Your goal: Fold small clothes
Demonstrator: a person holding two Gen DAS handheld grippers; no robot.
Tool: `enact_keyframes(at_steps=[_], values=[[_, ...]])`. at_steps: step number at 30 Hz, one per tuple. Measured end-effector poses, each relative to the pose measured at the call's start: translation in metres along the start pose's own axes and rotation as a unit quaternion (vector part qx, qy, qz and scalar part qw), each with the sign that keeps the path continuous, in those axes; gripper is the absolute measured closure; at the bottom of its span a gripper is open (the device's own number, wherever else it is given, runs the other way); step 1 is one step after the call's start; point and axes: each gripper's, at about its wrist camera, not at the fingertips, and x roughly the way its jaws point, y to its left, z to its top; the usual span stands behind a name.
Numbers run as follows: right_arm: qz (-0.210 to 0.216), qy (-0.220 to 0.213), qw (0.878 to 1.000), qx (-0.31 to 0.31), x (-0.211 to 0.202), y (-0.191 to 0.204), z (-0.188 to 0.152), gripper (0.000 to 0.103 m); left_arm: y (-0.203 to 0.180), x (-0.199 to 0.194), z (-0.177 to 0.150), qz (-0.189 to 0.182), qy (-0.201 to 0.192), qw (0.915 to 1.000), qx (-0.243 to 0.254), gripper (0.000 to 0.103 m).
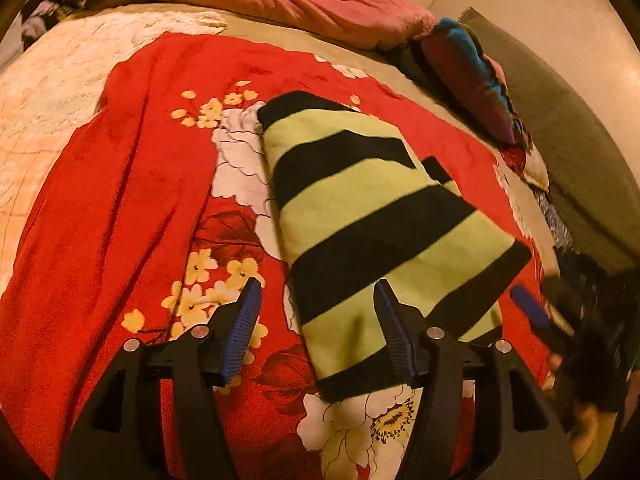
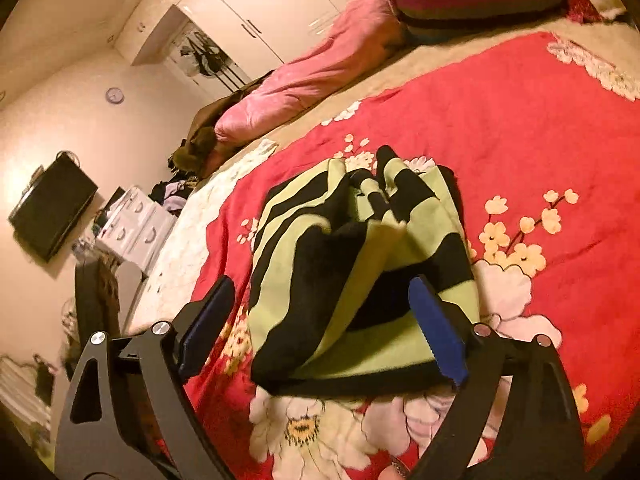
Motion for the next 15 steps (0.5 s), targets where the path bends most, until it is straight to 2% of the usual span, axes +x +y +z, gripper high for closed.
enact_keyframes(at_steps=[2, 4, 10, 11, 13, 14, 15], values=[[0.002, 0.013, 1.000, 0.012, 0.012, -0.004, 0.008, 0.016, -0.006, 0.004, -0.001, 0.002, 0.002, 0.9999, 0.012, 0.043], [0.009, 0.024, 0.999, 0.019, 0.018, -0.008, 0.013, 0.016, -0.011, 0.010, -0.002, 0.005, 0.006, 0.9997, 0.022, 0.031], [0.022, 0.068, 0.997, 0.040, 0.054, -0.012, 0.031, 0.016, -0.009, 0.033, -0.008, 0.012, 0.034, 0.9992, 0.015, 0.020], [0.015, 0.072, 0.997, 0.036, 0.059, -0.010, 0.031, 0.021, -0.008, 0.034, -0.009, 0.011, 0.035, 0.9993, 0.013, 0.020], [0.002, 0.076, 0.997, 0.006, 0.064, -0.001, 0.031, 0.050, -0.006, 0.036, -0.010, 0.009, 0.034, 0.9993, 0.012, 0.019], [0.000, 0.078, 0.997, -0.015, 0.066, 0.005, 0.031, 0.074, -0.006, 0.036, -0.010, 0.009, 0.034, 0.9993, 0.013, 0.019], [0.003, 0.076, 0.996, -0.041, 0.064, 0.014, 0.031, 0.084, -0.006, 0.036, -0.010, 0.011, 0.033, 0.9993, 0.012, 0.019]])
